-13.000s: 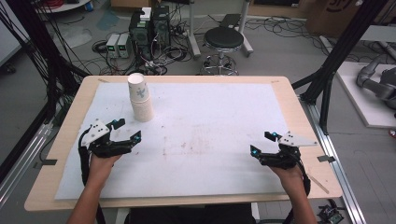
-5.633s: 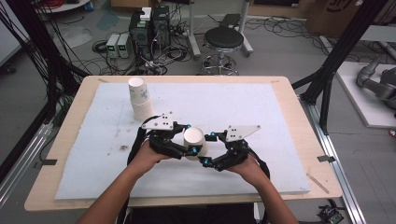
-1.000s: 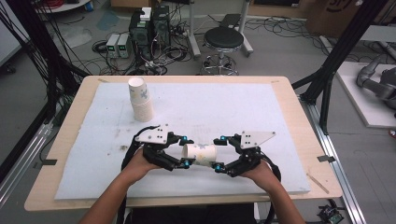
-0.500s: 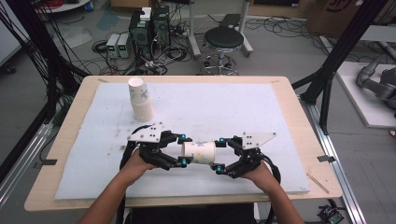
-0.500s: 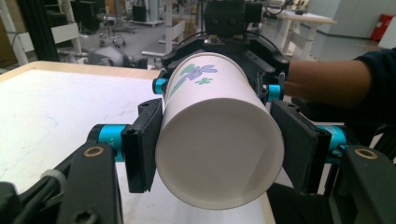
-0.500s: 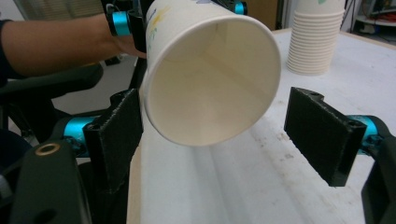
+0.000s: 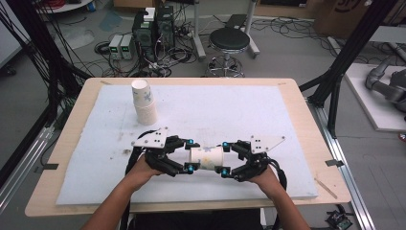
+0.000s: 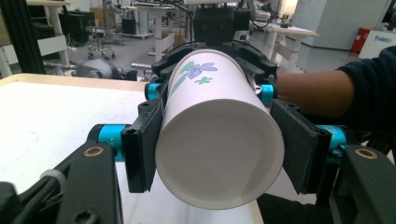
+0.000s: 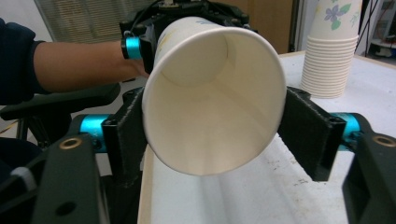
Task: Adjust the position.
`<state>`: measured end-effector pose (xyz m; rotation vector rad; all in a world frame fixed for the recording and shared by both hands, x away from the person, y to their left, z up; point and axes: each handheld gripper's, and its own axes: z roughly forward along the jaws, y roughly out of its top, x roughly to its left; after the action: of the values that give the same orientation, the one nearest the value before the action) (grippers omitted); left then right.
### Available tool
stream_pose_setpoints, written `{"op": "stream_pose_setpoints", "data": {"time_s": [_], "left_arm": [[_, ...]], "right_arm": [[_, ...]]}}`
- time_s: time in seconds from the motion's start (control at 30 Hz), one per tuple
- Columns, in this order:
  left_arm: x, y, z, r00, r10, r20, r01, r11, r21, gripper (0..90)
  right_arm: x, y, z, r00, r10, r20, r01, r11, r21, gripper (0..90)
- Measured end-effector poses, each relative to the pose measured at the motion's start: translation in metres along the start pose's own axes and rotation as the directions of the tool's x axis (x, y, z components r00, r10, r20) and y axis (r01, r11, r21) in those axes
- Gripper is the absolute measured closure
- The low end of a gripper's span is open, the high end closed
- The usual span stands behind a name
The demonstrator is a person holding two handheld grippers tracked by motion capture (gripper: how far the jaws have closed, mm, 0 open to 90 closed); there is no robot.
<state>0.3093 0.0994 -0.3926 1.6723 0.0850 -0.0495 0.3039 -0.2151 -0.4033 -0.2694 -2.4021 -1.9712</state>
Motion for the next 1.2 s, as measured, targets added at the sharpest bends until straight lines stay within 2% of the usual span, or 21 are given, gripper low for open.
{"op": "stream_pose_setpoints", "data": {"time_s": [0.13, 0.23, 0.27, 0.33, 0.4, 0.43, 0.47, 0.53, 0.7, 0.77, 0.9, 1.0, 1.07, 1.13, 1.2], "left_arm": [[0.000, -0.002, 0.001, 0.9999, -0.016, -0.006, 0.016, 0.9997, 0.019, 37.1], [0.000, -0.002, 0.001, 0.9996, -0.025, -0.012, 0.025, 0.9995, 0.021, 36.9], [-0.001, -0.001, 0.001, 0.9994, -0.028, -0.022, 0.029, 0.9993, 0.023, 36.4], [-0.002, 0.001, 0.002, 0.9962, -0.046, -0.075, 0.050, 0.9969, 0.061, 26.4], [-0.002, 0.004, 0.002, 0.9921, -0.065, -0.108, 0.076, 0.9915, 0.105, 16.7], [-0.002, 0.006, 0.002, 0.9915, -0.058, -0.116, 0.073, 0.9890, 0.128, 16.3], [-0.002, 0.007, 0.002, 0.9920, -0.051, -0.116, 0.068, 0.9879, 0.140, 16.3], [-0.003, 0.010, 0.002, 0.9921, -0.027, -0.122, 0.048, 0.9831, 0.177, 16.3], [-0.003, 0.016, 0.005, 0.9917, 0.016, -0.128, 0.022, 0.9572, 0.288, 17.3], [-0.002, 0.017, 0.006, 0.9917, 0.022, -0.127, 0.018, 0.9498, 0.312, 17.6], [-0.001, 0.019, 0.010, 0.9901, 0.054, -0.130, -0.001, 0.9253, 0.379, 18.0], [0.000, 0.020, 0.012, 0.9897, 0.067, -0.127, -0.009, 0.9108, 0.413, 18.4], [0.000, 0.020, 0.014, 0.9899, 0.071, -0.123, -0.012, 0.9046, 0.426, 18.4], [0.000, 0.020, 0.015, 0.9896, 0.075, -0.123, -0.015, 0.9017, 0.432, 18.4], [0.000, 0.019, 0.016, 0.9896, 0.074, -0.123, -0.012, 0.8956, 0.445, 18.4]], "right_arm": [[0.000, 0.001, -0.002, 0.9992, 0.039, -0.004, -0.039, 0.999, 0.011, 35.4], [-0.001, 0.001, -0.002, 0.9989, 0.047, -0.003, -0.047, 0.999, 0.016, 36.6], [-0.001, 0.002, -0.002, 0.9987, 0.051, -0.003, -0.051, 0.998, 0.020, 36.6], [-0.001, 0.004, -0.002, 0.9991, 0.043, -0.003, -0.043, 0.999, 0.022, 36.6], [0.000, 0.008, -0.003, 0.9989, 0.045, 0.009, -0.045, 0.998, 0.051, 36.6], [-0.001, 0.010, -0.003, 0.9987, 0.045, 0.025, -0.047, 0.996, 0.074, 36.6], [-0.002, 0.014, -0.003, 0.9977, 0.051, 0.044, -0.056, 0.991, 0.123, 36.6], [-0.002, 0.017, -0.002, 0.9976, 0.040, 0.057, -0.049, 0.985, 0.165, 36.5], [-0.003, 0.030, 0.002, 0.9968, -0.002, 0.080, -0.018, 0.967, 0.255, 36.5], [-0.003, 0.036, 0.005, 0.9964, -0.022, 0.082, -0.004, 0.954, 0.301, 36.6], [-0.003, 0.046, 0.012, 0.9945, -0.064, 0.083, 0.025, 0.917, 0.398, 36.6], [-0.002, 0.052, 0.018, 0.9932, -0.087, 0.077, 0.043, 0.890, 0.454, 36.6], [-0.001, 0.056, 0.022, 0.9910, -0.109, 0.078, 0.058, 0.872, 0.486, 36.6], [-0.001, 0.058, 0.025, 0.9905, -0.117, 0.072, 0.066, 0.864, 0.500, 36.6], [0.000, 0.061, 0.028, 0.9886, -0.134, 0.067, 0.080, 0.849, 0.523, 36.5]]}}
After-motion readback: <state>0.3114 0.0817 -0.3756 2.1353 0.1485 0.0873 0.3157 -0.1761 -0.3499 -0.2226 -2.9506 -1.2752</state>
